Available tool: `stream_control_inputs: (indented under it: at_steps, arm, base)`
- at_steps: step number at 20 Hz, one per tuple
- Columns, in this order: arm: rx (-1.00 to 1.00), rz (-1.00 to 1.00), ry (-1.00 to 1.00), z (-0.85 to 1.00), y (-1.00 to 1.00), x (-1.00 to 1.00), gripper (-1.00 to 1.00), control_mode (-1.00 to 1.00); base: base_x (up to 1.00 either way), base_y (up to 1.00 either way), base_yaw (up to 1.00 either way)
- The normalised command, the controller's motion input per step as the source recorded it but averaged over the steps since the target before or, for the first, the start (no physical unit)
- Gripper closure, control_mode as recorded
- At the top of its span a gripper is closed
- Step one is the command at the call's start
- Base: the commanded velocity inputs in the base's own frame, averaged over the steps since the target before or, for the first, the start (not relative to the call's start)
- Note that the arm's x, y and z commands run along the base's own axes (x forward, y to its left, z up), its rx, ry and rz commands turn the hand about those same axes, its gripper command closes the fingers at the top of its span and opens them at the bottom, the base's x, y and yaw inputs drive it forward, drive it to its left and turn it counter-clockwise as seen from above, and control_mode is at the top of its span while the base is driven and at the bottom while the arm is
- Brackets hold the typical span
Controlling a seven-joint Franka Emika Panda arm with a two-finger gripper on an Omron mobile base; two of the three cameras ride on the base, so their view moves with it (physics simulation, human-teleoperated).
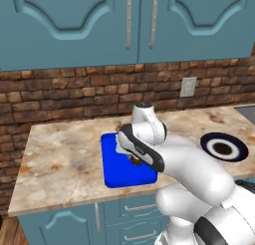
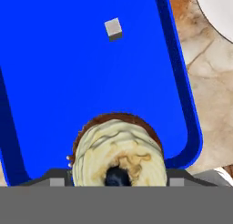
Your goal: Move the dessert items from the plates to the tray.
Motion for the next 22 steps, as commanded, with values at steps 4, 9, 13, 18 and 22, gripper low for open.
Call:
stream_control_inputs:
  at_steps: [4,9,13,18,22]
  arm:
    - [0.05,-0.02,0.0,-0.11,1.0,0.27,1.0,-1.0]
    - [-0.05,-0.07,0.01,0.0,0.73,0.6,-1.0,-1.0]
    - [0.01,0.0,0.07,0.02,-0.3,0.0,-1.0,-1.0]
    - [0.01,-0.04,0.1,0.05,-0.56,0.0,-1.0,-1.0]
    - [0.0,0.0,0.01,0.21,-0.1,0.0,-1.0,-1.0]
  base:
    - [0.0,0.0,0.0]
    - [0.0,0.0,0.0]
    - [0.0,0.0,0.0]
    - [0.0,0.0,0.0]
    - [0.0,0.0,0.0]
